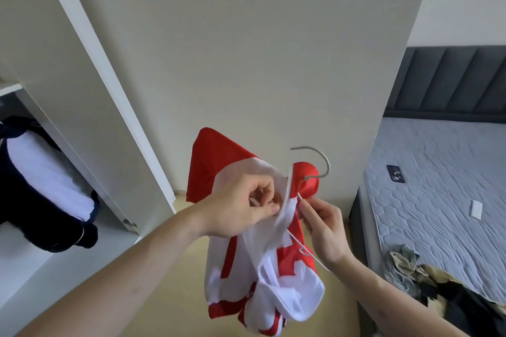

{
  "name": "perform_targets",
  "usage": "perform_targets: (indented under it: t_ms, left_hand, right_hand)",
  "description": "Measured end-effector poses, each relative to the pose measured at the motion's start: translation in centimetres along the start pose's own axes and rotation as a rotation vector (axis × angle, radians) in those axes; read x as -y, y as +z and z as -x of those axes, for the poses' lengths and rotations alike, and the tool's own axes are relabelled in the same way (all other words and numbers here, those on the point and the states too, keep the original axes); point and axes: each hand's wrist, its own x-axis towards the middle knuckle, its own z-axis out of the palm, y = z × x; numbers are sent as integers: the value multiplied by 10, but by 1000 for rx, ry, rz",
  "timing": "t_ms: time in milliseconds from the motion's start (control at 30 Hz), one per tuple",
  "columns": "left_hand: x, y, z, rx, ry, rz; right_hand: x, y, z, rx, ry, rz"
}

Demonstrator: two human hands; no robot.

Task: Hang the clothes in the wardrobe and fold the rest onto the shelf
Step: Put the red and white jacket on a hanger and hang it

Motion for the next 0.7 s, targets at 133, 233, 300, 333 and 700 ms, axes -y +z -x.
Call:
perform_targets:
  t_ms: [133, 233, 300, 333, 700]
  left_hand:
    - [-5, -18, -1, -216, 153, -122]
    - [-9, -33, -15, -395, 266, -606]
    - [-9, -41, -23, -400, 306, -858]
    - [-9, -46, -26, -400, 316, -887]
    - [5, -81, -36, -475, 305, -719]
  right_hand:
    - [6, -6, 0, 10, -29, 30]
    - [16, -7, -7, -1, -51, 35]
    - [21, -10, -11, -10, -86, 40]
    - [23, -12, -12, -6, -102, 36]
    - [-11, -93, -27, -301, 234, -26]
